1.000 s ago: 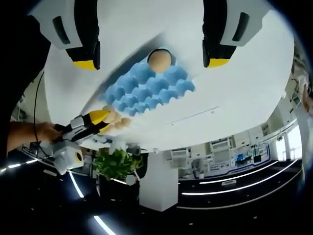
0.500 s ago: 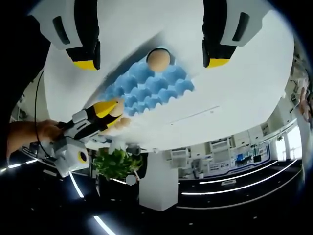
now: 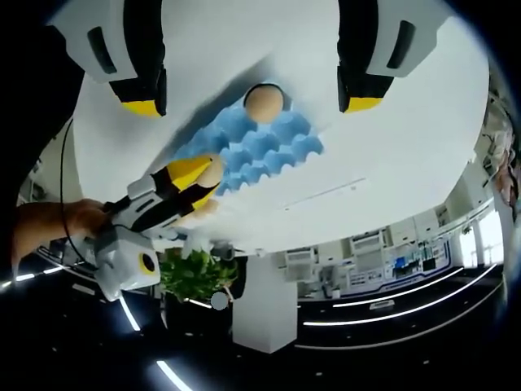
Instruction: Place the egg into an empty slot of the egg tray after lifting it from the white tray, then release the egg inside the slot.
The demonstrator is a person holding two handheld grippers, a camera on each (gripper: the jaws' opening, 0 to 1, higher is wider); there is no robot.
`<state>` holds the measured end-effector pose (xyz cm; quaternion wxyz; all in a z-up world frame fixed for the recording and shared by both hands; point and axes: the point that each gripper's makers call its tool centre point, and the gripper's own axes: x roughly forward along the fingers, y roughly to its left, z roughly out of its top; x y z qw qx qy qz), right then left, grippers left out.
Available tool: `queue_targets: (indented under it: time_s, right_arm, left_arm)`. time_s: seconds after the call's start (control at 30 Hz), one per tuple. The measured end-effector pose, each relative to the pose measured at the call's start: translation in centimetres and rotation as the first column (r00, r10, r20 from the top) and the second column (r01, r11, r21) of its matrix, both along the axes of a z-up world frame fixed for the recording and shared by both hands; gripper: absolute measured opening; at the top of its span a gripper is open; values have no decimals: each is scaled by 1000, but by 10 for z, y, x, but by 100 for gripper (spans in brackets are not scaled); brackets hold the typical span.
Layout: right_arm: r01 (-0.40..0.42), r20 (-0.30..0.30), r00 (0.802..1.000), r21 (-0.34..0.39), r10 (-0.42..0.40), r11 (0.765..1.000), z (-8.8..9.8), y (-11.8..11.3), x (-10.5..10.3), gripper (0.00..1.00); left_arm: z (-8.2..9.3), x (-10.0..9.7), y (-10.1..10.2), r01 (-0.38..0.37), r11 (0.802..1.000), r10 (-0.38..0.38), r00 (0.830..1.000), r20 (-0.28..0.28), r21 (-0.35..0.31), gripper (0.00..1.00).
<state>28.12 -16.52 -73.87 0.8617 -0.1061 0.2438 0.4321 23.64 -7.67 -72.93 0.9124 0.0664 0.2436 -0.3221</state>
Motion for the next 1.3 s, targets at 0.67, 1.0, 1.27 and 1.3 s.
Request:
queue_targets:
  time_s: [0.67,1.0,1.27,1.3]
  right_arm:
    - [-119,4,993,-42,119,992,-17,39,-7,25]
    - [-132,-33,991,-17,131,991,-29,44,-5,26]
    - [-155,-22,988,-24,155,988,-36,46,-9,26]
    - [-156,-19,988,-29,156,987,-37,46,-10,26]
  left_arm:
    - [0,-1,2,-4,1000,4,1000,2,1,87]
    - [2,-1,4,-14,1000,14,1000,10,-2,87]
    - [1,-1,5,-12,1000,12,1000,6,4,87]
    - [1,-1,5,-11,1000,11,1000,6,4,87]
